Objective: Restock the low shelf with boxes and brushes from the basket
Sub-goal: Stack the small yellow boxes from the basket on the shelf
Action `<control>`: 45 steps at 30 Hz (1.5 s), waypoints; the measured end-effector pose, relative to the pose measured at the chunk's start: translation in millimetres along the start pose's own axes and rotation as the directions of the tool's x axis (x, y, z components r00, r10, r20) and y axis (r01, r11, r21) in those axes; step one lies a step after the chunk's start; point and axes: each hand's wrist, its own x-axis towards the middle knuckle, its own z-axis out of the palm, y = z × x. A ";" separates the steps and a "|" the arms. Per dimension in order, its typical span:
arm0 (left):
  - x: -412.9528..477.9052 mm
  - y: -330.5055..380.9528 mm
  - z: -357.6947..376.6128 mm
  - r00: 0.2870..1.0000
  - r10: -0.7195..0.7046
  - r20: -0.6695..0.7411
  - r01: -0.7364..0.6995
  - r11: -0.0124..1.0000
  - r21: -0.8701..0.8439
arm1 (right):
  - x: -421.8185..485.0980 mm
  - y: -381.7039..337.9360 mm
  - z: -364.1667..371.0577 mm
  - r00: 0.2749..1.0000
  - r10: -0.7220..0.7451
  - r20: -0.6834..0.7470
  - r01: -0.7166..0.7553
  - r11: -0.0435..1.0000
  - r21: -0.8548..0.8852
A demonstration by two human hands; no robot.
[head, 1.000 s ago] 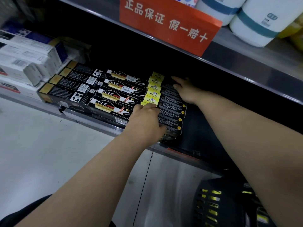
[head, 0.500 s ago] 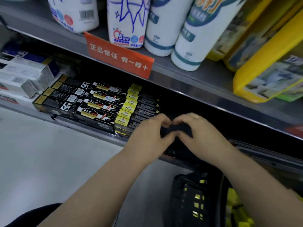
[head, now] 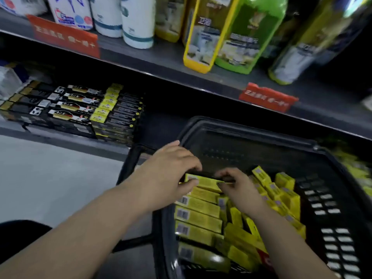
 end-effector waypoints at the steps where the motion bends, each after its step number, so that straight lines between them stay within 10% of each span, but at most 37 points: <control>1: 0.2 7.4 3.7 1.000 -0.001 0.031 0.001 1.000 -0.017 | -8.8 17.8 -4.6 0.997 0.066 0.045 -0.066 0.998 0.008; 7: -8.4 48.0 26.5 0.980 0.017 0.196 -0.010 0.999 -0.034 | -69.1 89.8 -51.7 0.955 0.223 0.194 -0.202 0.971 -0.125; 13: -21.0 72.0 30.1 0.964 -0.055 0.259 0.081 0.993 -0.089 | -91.2 115.3 -88.5 0.965 0.258 -0.040 -0.258 0.920 -0.295; 21: -6.9 86.2 68.8 0.900 -0.217 0.378 0.321 0.917 -0.236 | -70.6 117.2 -75.7 0.889 0.419 -0.185 -0.405 0.531 -0.744; 27: 6.4 105.6 78.0 0.842 -0.303 0.447 0.506 0.731 -0.458 | -95.1 83.9 -126.7 0.880 0.328 -0.344 -0.469 0.711 -0.524; 31: 12.6 113.9 89.0 0.648 -0.429 0.629 0.760 0.316 -0.567 | -127.7 45.3 -136.3 0.882 0.117 -0.457 -0.145 0.989 -0.027; 37: 19.8 100.6 87.6 0.540 -0.520 0.662 0.690 -0.177 -0.702 | -136.9 7.2 -85.2 0.977 0.081 -0.199 0.003 0.921 0.389; 41: 21.1 91.5 82.1 0.594 -0.569 0.569 0.544 -0.237 -0.805 | -137.7 2.3 -55.1 0.994 0.059 -0.087 -0.020 0.918 0.397; 45: 20.7 87.1 80.8 0.633 -0.586 0.506 0.535 -0.141 -0.833 | -121.5 15.3 -74.4 0.926 0.079 0.368 -0.204 0.927 0.314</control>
